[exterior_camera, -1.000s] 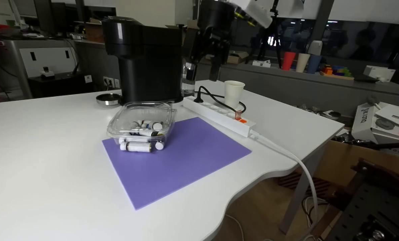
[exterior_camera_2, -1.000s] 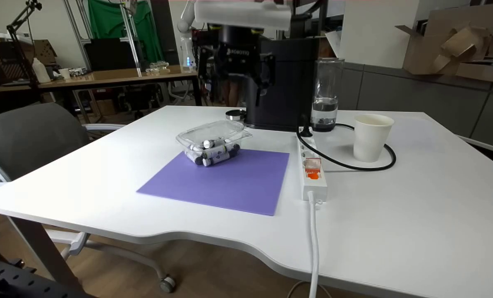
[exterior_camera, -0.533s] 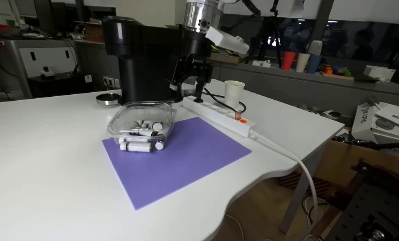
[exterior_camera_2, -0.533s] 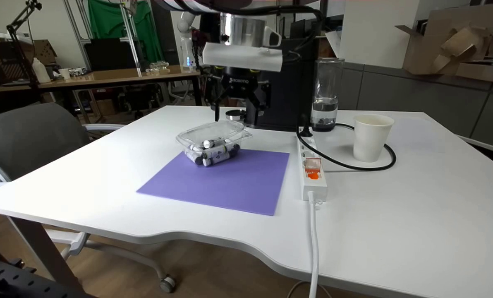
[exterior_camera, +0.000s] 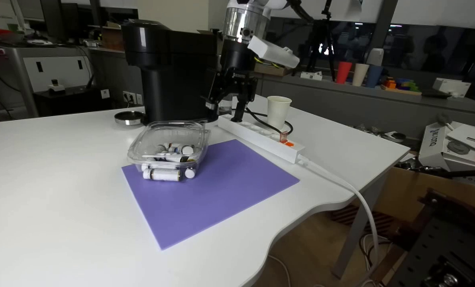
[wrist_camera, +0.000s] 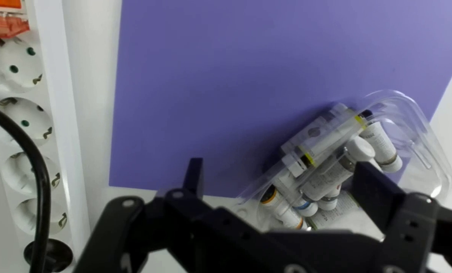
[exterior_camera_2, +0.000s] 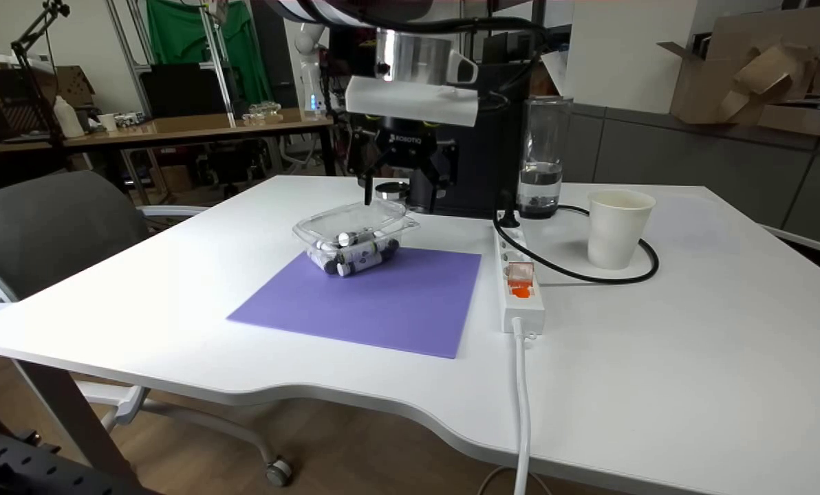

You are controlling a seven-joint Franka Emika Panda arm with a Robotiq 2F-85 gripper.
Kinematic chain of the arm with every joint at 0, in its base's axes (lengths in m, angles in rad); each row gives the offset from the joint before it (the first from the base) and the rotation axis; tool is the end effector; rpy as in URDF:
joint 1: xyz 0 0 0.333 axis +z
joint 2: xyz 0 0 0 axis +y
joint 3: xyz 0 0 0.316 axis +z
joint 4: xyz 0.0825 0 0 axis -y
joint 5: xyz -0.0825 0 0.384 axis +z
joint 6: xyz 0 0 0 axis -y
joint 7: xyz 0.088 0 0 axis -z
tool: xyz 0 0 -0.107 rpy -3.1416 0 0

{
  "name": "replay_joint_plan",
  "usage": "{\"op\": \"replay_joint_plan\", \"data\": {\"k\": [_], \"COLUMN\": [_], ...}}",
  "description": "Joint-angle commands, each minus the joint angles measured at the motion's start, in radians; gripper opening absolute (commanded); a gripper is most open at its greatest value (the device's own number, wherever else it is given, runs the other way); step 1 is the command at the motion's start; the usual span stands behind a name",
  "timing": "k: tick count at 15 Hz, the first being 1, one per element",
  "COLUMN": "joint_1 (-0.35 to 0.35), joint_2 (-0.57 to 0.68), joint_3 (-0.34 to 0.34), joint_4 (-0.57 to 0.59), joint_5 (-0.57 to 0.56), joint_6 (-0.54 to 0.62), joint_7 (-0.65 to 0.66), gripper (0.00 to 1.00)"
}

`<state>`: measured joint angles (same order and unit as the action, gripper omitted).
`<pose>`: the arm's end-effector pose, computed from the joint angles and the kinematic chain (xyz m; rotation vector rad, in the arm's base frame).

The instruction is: Take out an object from the box and place it on the purple mat

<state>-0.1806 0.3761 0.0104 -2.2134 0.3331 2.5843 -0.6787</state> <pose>0.5421 -0.0991 0.2049 -2.9562 -0.3323 -0.1021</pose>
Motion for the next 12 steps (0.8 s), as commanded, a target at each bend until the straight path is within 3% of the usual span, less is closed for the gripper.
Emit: {"op": "replay_joint_plan", "data": {"k": [1, 12], "joint_1": [-0.041, -0.158], "joint_2": [0.086, 0.283], "joint_3": [0.011, 0.162], "joint_4": [0.094, 0.342], "joint_5": [-0.013, 0.05], "joint_6": [-0.006, -0.14], "joint_7": [0.053, -0.022], "gripper": [1.0, 1.0]}}
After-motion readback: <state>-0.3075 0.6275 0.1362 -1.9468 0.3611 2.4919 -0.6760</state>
